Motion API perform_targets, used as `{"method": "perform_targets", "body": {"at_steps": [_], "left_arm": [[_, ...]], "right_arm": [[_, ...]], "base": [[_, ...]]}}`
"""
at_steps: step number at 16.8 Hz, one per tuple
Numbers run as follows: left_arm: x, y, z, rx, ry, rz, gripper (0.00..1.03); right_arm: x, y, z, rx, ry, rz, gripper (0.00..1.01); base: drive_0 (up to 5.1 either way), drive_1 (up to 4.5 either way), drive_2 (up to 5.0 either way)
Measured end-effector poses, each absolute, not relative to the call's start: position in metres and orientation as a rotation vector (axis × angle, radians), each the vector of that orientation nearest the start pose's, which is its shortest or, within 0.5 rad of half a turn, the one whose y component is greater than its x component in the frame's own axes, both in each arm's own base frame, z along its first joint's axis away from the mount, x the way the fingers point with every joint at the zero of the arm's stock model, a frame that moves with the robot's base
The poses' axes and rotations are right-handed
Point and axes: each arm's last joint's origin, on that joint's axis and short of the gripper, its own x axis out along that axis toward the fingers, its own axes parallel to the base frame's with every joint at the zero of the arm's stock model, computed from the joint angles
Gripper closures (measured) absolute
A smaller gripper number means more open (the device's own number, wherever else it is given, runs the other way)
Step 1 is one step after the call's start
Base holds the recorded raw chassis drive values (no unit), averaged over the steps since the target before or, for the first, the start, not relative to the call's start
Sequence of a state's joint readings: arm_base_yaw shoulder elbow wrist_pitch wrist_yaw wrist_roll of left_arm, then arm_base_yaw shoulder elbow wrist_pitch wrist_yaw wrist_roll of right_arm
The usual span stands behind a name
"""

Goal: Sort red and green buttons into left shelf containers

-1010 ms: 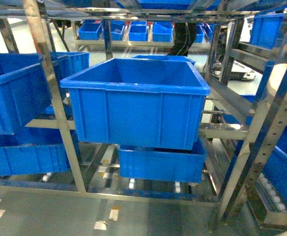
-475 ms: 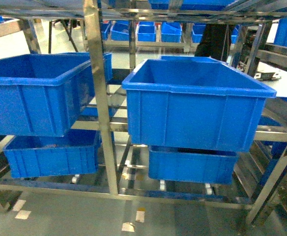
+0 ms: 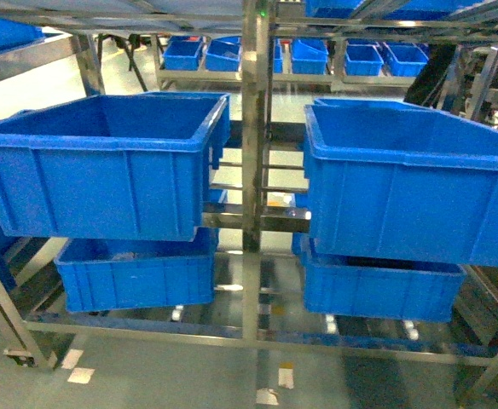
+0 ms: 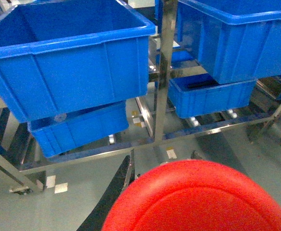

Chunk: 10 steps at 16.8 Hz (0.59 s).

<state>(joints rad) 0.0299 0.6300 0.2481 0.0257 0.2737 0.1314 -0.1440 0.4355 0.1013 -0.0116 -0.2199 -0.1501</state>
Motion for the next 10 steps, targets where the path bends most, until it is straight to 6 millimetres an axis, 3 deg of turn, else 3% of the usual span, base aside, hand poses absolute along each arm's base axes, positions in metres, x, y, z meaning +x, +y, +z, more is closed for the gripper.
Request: {"method": "perform_targets", "body": {"at_steps": [9, 10], "left_arm": [[0.1462, -0.0031, 0.1898, 0.075, 0.335, -0.261, 0.76], [0.146, -0.0035, 0.1894, 0.075, 0.339, -0.264, 0.76]], "right_arm": [[0.1213, -0.0111, 0.1586, -0.086, 0.332, 0.104, 0.67], [0.1214, -0.0112, 0.1589, -0.087, 0.329, 0.102, 0.67]], "base": [[0.0, 0.0, 0.0], [-0.1, 3.31, -3.4]]}}
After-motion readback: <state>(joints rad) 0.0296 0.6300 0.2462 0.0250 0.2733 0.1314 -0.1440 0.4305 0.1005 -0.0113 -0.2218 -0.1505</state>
